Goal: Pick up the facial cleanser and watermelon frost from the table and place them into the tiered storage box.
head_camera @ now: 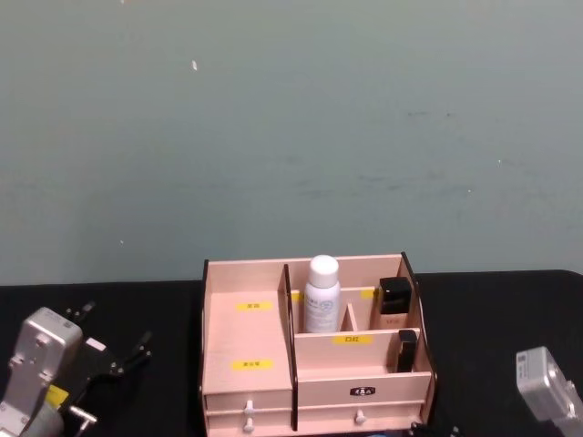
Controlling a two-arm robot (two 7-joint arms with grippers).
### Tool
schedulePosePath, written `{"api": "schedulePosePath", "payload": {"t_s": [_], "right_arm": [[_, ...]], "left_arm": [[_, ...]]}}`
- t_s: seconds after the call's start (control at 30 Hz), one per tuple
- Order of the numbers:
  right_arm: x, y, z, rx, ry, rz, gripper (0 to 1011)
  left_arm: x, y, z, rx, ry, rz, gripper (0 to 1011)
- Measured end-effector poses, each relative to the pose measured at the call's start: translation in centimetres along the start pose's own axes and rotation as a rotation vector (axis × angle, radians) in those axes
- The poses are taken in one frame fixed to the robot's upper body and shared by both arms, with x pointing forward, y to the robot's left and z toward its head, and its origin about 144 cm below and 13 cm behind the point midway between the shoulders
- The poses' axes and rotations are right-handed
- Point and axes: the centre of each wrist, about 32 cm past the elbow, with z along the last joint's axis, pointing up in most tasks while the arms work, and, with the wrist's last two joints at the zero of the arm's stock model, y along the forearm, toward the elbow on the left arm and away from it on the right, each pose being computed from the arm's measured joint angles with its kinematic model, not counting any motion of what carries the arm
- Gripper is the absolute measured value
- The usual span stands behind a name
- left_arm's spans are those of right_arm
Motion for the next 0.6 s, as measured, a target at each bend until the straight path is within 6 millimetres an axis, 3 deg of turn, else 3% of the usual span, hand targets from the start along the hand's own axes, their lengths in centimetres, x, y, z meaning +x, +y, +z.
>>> {"api": "schedulePosePath", "payload": {"t_s": [0.6], "right_arm": [[3.0, 1.8, 2.9, 0.072, -0.051, 0.018, 711]], "left_arm": [[0.0, 0.0, 0.0, 0.0, 0.0, 0.0, 1001]]}}
